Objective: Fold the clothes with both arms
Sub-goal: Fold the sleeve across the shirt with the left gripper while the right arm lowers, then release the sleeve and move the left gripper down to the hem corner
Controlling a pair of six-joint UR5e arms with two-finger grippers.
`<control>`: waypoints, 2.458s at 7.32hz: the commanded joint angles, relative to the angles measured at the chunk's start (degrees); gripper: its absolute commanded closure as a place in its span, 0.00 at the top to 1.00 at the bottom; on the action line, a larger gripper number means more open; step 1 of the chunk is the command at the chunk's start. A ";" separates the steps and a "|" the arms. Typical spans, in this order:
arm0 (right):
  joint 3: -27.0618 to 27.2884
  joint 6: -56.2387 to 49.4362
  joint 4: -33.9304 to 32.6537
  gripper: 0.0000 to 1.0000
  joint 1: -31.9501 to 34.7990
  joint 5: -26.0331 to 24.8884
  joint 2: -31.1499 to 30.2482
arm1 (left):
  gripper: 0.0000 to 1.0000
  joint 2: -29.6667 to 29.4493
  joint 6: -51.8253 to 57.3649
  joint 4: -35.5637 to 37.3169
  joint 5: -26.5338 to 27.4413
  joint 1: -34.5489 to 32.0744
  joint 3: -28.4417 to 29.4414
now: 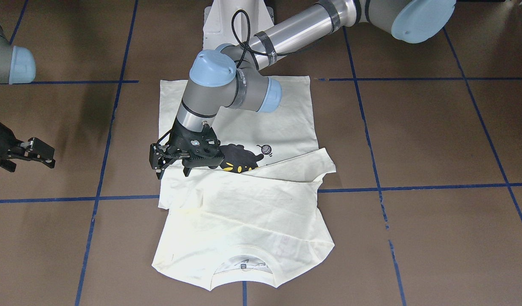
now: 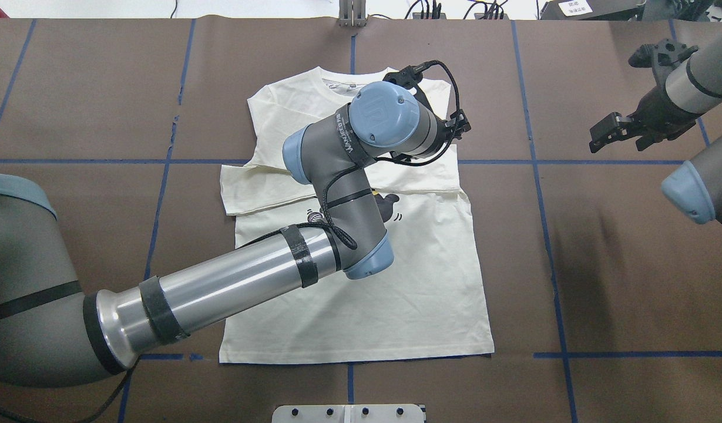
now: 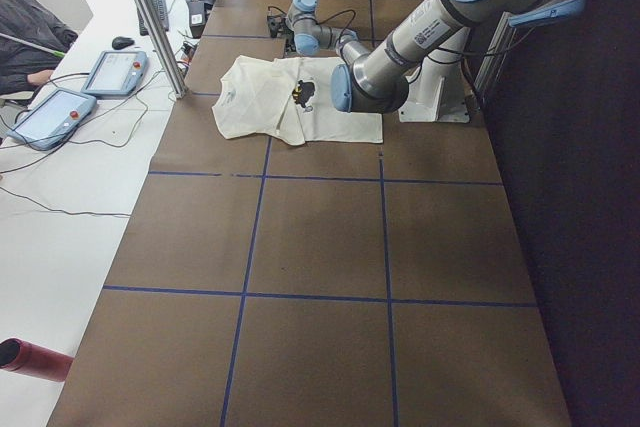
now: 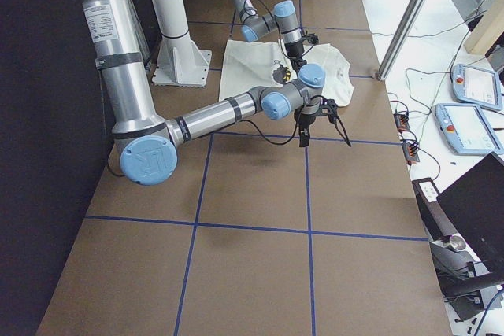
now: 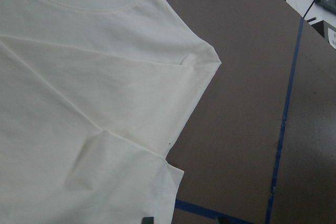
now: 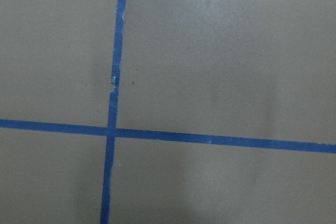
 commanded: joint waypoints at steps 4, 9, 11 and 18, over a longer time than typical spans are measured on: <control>7.11 23.02 8.32 1.00 -12.81 -9.32 0.12 | 1.00 12.99 17.12 21.40 -6.80 -4.00 -21.75; 20.86 54.77 8.41 1.00 -46.80 -36.10 -7.78 | 1.00 37.04 32.56 43.90 -6.81 -5.15 -62.46; 19.99 56.56 8.32 1.00 -50.81 -37.75 -7.97 | 1.00 36.87 32.56 43.81 -6.81 -5.15 -62.73; 19.55 56.65 8.32 0.76 -50.48 -35.82 -9.55 | 1.00 36.69 32.47 43.46 -6.89 -5.06 -62.64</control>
